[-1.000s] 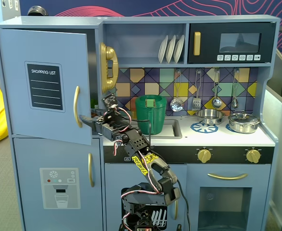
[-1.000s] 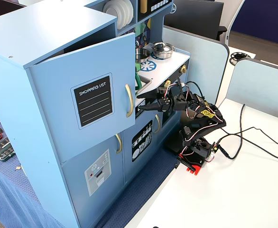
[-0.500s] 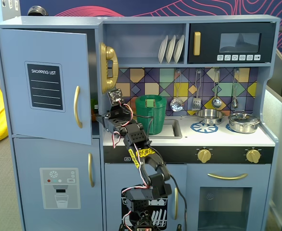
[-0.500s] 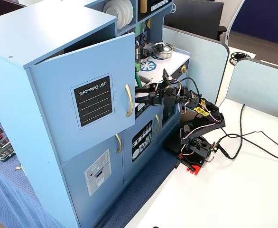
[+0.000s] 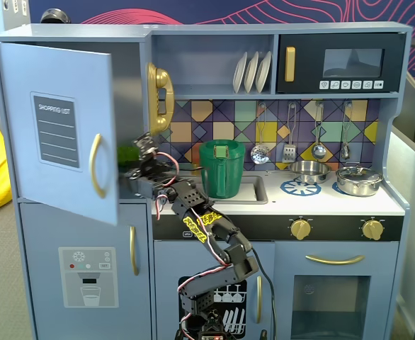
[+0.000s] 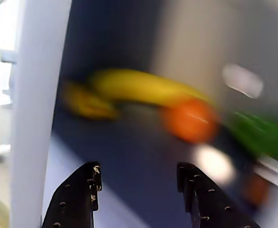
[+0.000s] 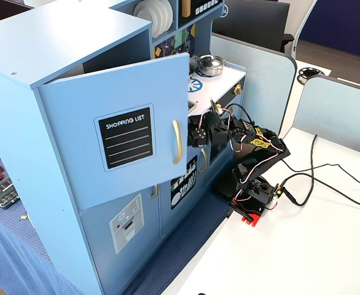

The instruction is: Open the left cabinet door

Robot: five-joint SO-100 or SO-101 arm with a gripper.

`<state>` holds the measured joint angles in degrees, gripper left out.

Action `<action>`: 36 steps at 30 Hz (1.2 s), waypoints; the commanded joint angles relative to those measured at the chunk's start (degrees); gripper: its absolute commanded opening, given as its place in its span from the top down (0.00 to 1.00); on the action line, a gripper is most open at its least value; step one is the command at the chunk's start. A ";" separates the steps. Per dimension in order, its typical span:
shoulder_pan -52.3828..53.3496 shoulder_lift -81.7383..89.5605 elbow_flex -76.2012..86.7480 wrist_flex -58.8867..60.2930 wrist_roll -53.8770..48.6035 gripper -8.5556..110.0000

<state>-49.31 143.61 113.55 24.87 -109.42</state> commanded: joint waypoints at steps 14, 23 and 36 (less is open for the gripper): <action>-16.08 -1.14 -0.79 -7.29 -7.65 0.84; 13.10 5.98 4.39 8.61 11.07 0.82; 43.42 12.22 24.96 32.08 28.12 0.83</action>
<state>-11.51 153.02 133.07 54.76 -83.67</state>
